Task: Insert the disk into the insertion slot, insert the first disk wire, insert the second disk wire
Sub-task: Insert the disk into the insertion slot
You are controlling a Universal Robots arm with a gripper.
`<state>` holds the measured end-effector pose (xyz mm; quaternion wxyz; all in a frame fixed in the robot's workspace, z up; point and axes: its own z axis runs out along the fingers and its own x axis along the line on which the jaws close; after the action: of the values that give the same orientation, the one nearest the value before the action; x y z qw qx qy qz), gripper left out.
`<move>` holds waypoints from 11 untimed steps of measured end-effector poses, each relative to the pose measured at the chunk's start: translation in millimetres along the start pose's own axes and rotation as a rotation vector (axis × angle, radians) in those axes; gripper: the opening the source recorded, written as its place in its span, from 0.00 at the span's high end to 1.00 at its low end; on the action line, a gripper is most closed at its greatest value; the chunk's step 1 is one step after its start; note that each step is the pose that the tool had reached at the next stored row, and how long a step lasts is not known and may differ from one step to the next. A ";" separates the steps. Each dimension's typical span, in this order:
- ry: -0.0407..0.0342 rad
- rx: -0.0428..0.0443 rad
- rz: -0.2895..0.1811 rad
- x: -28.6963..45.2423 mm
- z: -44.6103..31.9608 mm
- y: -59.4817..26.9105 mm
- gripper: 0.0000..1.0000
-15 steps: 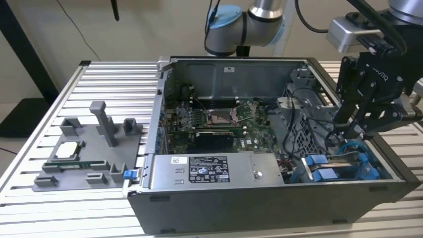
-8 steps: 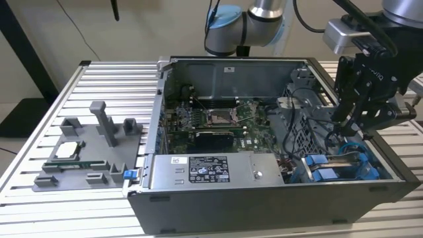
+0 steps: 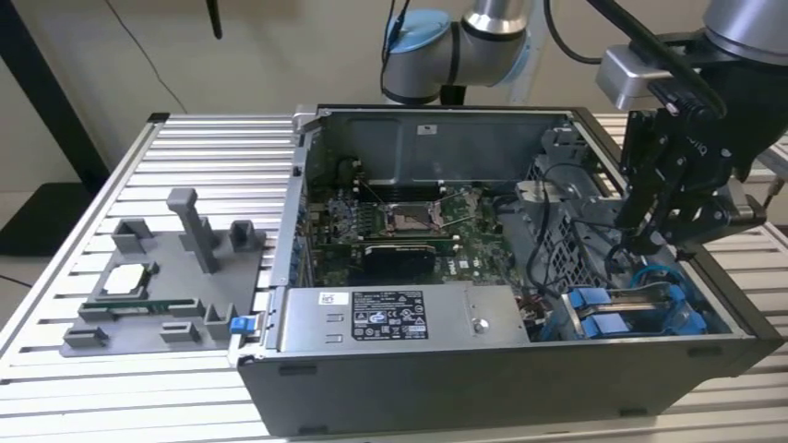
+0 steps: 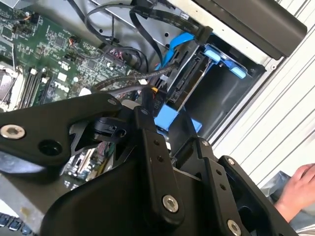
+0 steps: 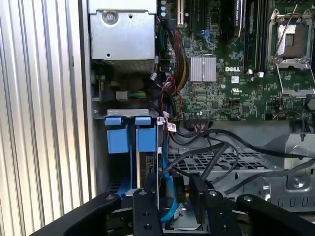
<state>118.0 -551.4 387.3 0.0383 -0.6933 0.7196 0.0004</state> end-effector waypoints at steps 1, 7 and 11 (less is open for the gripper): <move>-0.0027 0.0007 0.000 -0.2 0.6 -0.1 0.00; -0.0188 0.0054 0.001 -0.9 3.8 -0.9 0.00; -0.0209 0.0063 0.001 -0.8 4.0 -0.9 1.00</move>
<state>119.1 -550.4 383.4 0.0480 -0.6929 0.7194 0.0054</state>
